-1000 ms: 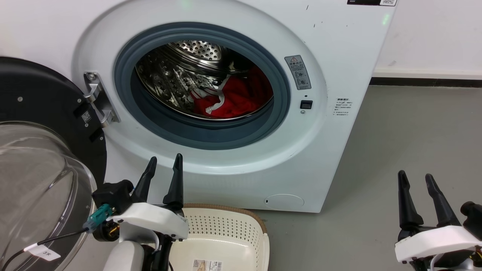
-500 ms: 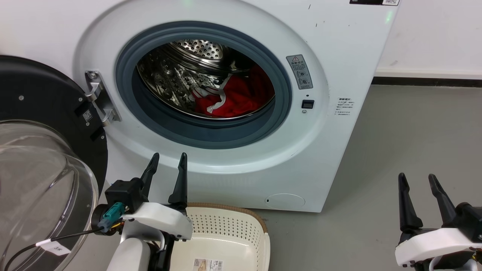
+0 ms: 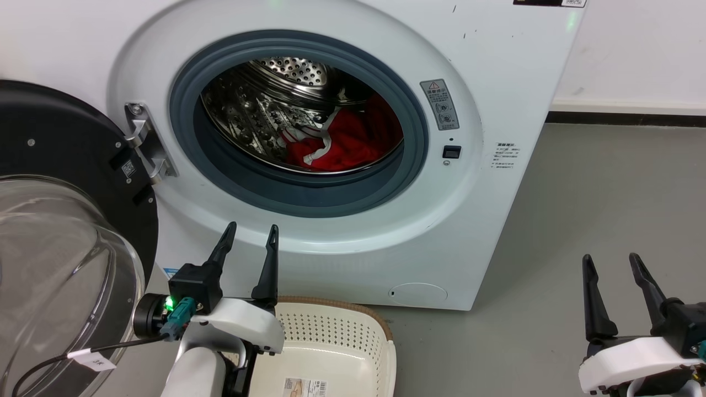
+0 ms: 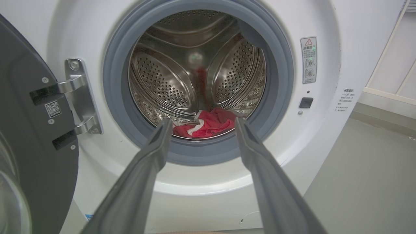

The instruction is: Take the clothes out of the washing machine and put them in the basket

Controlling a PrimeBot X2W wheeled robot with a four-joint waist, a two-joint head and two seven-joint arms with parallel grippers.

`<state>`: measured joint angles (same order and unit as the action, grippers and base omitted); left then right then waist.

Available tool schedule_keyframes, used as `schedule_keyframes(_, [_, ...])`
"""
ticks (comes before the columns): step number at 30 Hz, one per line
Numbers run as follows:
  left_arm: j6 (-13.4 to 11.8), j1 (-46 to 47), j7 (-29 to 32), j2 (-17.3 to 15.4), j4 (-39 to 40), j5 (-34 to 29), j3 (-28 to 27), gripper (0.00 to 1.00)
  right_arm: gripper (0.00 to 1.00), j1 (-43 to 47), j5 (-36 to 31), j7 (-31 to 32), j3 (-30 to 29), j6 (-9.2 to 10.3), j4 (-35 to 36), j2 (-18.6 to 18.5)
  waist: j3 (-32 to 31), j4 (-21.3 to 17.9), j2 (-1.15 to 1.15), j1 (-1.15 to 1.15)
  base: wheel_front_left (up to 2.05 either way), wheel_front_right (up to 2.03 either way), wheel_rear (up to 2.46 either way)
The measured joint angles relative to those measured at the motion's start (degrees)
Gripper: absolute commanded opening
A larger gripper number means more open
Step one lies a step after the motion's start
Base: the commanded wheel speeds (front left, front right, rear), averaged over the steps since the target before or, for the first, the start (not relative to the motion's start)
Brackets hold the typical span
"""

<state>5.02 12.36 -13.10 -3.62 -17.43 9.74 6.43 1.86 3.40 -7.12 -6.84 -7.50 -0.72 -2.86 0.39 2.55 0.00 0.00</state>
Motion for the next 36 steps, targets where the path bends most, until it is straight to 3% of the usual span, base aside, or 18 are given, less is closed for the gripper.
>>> schedule_keyframes(16, [0.52,0.88,-1.75,0.11,-1.77,-4.88,-0.34,1.00,1.00,0.25,-5.58,-1.52,-0.24,0.00,0.26,-0.01,-0.06,0.60,0.00,0.00,0.00,0.00,0.00])
schedule_keyframes(36, [1.12,1.39,-1.97,0.46,-2.82,-4.53,-1.18,1.00,1.00,0.18,-3.79,-2.93,-0.98,0.00,-0.64,-0.01,0.92,0.98,0.00,0.00,0.00,0.00,0.00])
